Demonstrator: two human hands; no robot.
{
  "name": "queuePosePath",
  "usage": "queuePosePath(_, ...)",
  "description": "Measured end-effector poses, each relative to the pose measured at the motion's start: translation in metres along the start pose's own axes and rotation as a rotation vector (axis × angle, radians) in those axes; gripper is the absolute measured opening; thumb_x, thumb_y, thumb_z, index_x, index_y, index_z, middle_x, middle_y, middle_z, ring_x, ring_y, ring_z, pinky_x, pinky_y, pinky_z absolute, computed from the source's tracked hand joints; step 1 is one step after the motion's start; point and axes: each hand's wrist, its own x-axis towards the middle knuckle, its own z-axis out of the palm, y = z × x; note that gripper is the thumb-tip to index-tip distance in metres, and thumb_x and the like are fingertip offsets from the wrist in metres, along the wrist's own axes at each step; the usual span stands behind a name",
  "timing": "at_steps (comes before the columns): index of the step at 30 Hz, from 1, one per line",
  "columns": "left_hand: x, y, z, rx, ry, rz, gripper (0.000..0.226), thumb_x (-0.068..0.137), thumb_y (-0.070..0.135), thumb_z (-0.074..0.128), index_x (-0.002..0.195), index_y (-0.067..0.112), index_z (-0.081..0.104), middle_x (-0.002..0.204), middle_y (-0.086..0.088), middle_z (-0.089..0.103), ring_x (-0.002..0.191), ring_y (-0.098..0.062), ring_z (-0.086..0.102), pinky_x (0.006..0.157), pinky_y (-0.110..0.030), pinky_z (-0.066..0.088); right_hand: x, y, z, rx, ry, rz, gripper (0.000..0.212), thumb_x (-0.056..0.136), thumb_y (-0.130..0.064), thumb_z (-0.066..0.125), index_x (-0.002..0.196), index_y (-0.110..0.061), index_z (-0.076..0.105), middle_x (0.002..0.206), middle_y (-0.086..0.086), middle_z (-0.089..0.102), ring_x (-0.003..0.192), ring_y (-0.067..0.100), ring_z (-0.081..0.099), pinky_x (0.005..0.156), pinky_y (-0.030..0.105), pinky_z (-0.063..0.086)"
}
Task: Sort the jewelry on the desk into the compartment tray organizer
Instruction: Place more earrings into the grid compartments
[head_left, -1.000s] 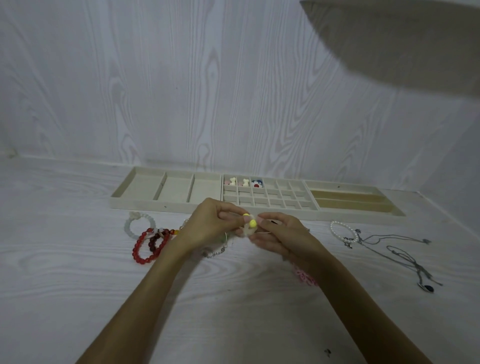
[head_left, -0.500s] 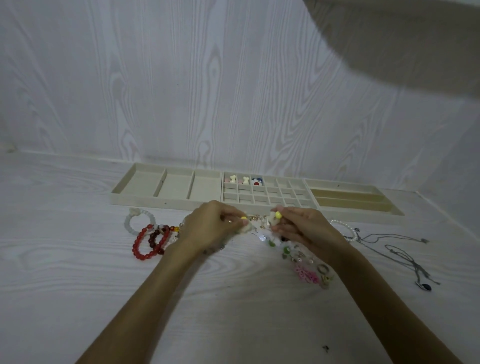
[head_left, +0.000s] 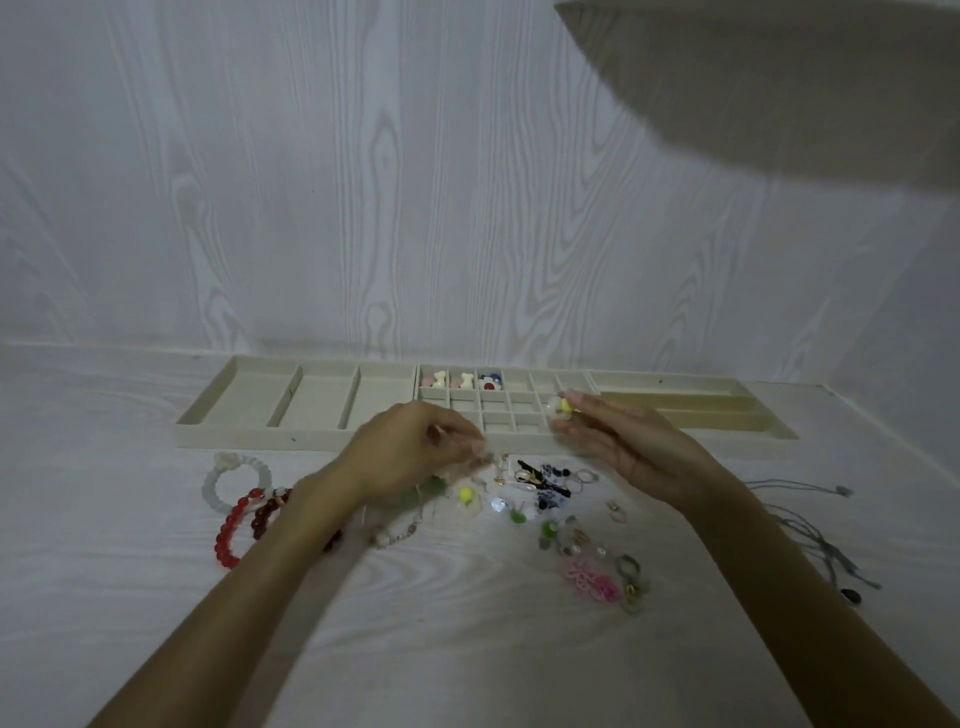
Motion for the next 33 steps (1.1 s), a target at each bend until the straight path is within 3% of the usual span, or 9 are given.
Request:
queuePosePath(3,0.019,0.001,-0.019,0.019,-0.018,-0.013,0.022,0.085,0.040,0.065,0.105,0.033,0.071,0.100,0.015,0.069,0.088,-0.005,0.062,0.087,-0.036,0.052,0.020,-0.014,-0.005,-0.037,-0.009,-0.054,0.041,0.071,-0.015,0.071,0.109,-0.002,0.064,0.101,0.015,0.072,0.093,0.019,0.070,0.072,0.018,0.056)
queuePosePath(6,0.033,-0.001,-0.032,-0.031,-0.058,-0.001,0.022,0.085,0.025,0.068,0.107,0.025,0.072,0.099,0.007,0.072,0.091,-0.009,0.065,0.090,-0.036,0.051,0.048,-0.021,-0.002,-0.247,0.061,-0.093,0.029,0.084,-0.017,0.066,0.109,-0.003,0.061,0.098,0.014,0.073,0.086,0.017,0.072,0.066,0.018,0.057)
queuePosePath(9,0.040,-0.002,-0.036,-0.047,-0.111,0.031,0.018,0.087,0.021,0.066,0.103,0.025,0.073,0.096,0.010,0.072,0.088,-0.004,0.065,0.086,-0.026,0.052,0.076,-0.022,0.003,-0.520,0.168,-0.161,0.021,0.087,-0.015,0.065,0.103,-0.002,0.059,0.085,0.013,0.071,0.057,0.006,0.068,0.046,0.015,0.050)
queuePosePath(11,0.040,-0.006,-0.032,-0.029,-0.199,0.045,0.015,0.087,0.022,0.065,0.098,0.028,0.073,0.089,0.021,0.069,0.082,0.007,0.062,0.078,-0.014,0.048,0.097,-0.019,0.004,-0.717,0.187,-0.237,0.016,0.085,-0.015,0.068,0.096,-0.005,0.063,0.075,0.007,0.070,0.050,0.003,0.063,0.041,0.013,0.044)
queuePosePath(13,0.039,-0.009,-0.029,-0.035,-0.289,0.059,0.016,0.086,0.019,0.065,0.098,0.028,0.073,0.082,0.026,0.066,0.075,0.014,0.060,0.069,-0.004,0.042,0.114,-0.014,0.005,-0.899,0.173,-0.289,0.014,0.081,-0.020,0.072,0.091,-0.012,0.066,0.075,-0.002,0.070,0.054,0.000,0.063,0.048,0.014,0.045)
queuePosePath(18,0.041,-0.010,-0.028,-0.035,-0.317,0.080,0.015,0.084,0.023,0.070,0.098,0.026,0.073,0.092,0.013,0.071,0.077,0.012,0.059,0.071,-0.005,0.045,0.138,0.004,0.001,-1.315,0.218,-0.420,0.010,0.079,-0.034,0.073,0.082,-0.024,0.074,0.082,-0.008,0.067,0.070,0.006,0.057,0.057,0.024,0.039)
queuePosePath(23,0.043,-0.012,-0.026,-0.050,-0.378,0.066,0.018,0.084,0.020,0.071,0.100,0.026,0.073,0.099,0.007,0.072,0.084,0.001,0.063,0.080,-0.016,0.050,0.143,0.006,-0.003,-1.415,0.269,-0.534,0.011,0.078,-0.031,0.073,0.084,-0.023,0.076,0.083,-0.003,0.068,0.074,0.010,0.056,0.058,0.022,0.037)
queuePosePath(26,0.044,-0.014,-0.024,-0.052,-0.397,0.055,0.018,0.082,0.023,0.072,0.100,0.026,0.073,0.099,0.009,0.072,0.079,0.005,0.062,0.076,-0.016,0.049,0.145,0.006,-0.004,-1.549,0.297,-0.610,0.016,0.077,-0.030,0.074,0.088,-0.019,0.076,0.084,0.000,0.071,0.079,0.013,0.058,0.076,0.030,0.045)
queuePosePath(33,0.041,-0.013,-0.021,-0.044,-0.442,0.028,0.011,0.078,0.038,0.074,0.089,0.037,0.072,0.086,0.016,0.071,0.072,0.009,0.061,0.070,-0.014,0.044,0.147,0.004,0.009,-1.709,0.335,-0.597,0.019,0.075,-0.034,0.076,0.088,-0.021,0.075,0.089,0.000,0.069,0.092,0.018,0.054,0.081,0.028,0.031)
